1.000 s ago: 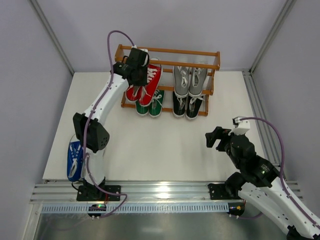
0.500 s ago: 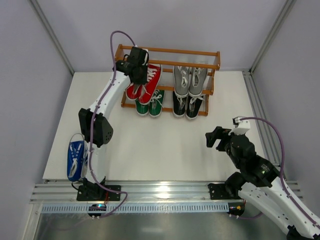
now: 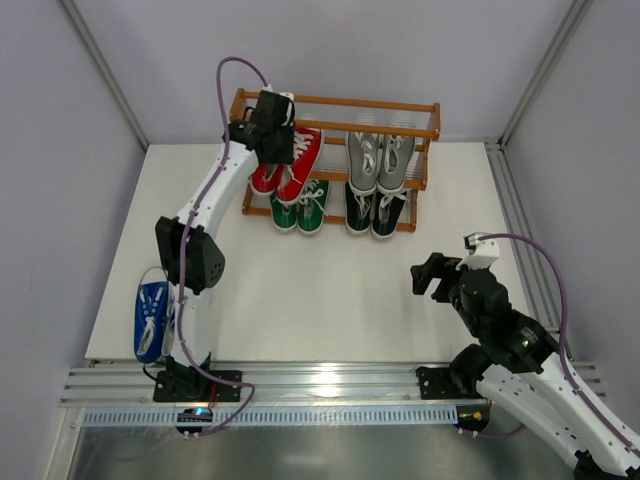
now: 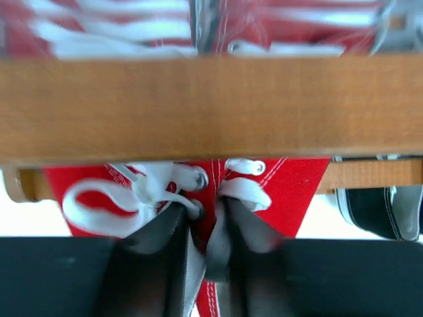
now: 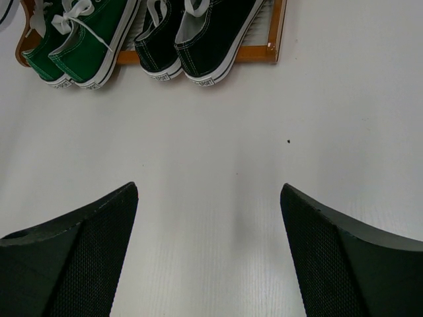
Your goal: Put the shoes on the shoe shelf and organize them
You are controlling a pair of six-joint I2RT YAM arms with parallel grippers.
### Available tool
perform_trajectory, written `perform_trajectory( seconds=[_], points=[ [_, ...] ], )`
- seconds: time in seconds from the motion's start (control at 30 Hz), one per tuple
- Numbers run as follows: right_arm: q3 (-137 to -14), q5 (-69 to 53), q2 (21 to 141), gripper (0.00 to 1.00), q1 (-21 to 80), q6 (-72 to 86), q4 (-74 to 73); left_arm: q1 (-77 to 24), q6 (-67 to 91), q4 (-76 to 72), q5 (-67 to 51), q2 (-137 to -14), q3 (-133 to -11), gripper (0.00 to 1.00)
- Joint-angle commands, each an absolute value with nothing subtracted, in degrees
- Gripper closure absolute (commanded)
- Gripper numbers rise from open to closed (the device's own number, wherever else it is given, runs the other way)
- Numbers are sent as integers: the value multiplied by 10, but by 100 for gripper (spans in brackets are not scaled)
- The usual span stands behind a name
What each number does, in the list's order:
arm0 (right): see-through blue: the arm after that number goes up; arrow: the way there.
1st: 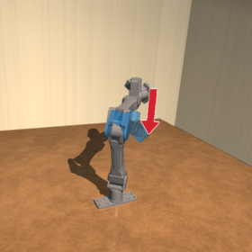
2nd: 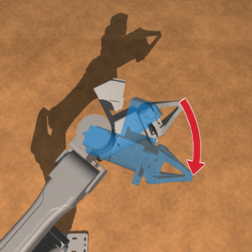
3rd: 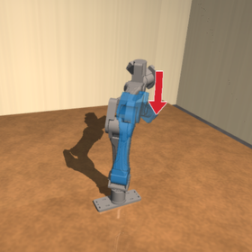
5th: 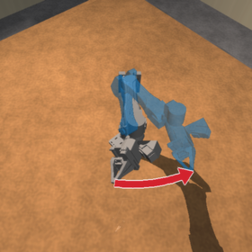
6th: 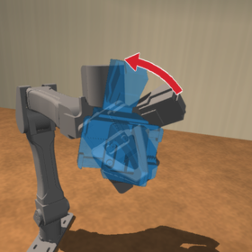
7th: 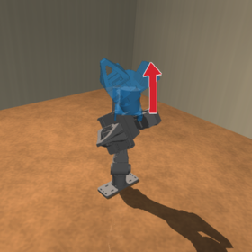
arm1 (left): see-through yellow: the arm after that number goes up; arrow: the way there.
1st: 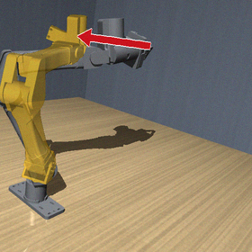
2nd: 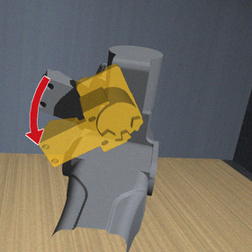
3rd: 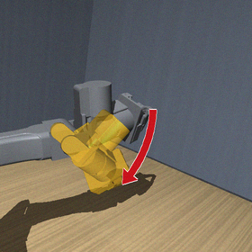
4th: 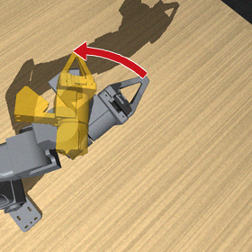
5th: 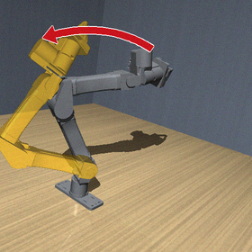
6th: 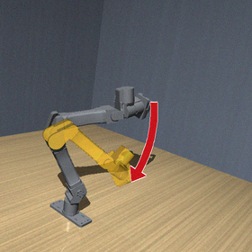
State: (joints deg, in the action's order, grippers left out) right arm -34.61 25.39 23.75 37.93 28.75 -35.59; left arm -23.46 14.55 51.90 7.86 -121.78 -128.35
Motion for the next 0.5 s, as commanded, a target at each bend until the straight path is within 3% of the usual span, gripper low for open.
perform_trajectory(
  seconds=[0.0, 0.03, 0.13, 0.47],
  points=[
    [-360, 266, 242, 11, 383, 280, -345, -229, 144, 423, 86, -1171, -1325, 67],
    [-359, 266, 242, 11, 383, 280, -345, -229, 147, 423, 89, -1169, -1321, 53],
    [-359, 266, 243, 11, 383, 280, -345, -229, 150, 415, 95, -1158, -1299, 42],
    [-360, 268, 246, 11, 383, 281, -345, -229, 167, 408, 106, -1109, -1277, 29]
  ],
)
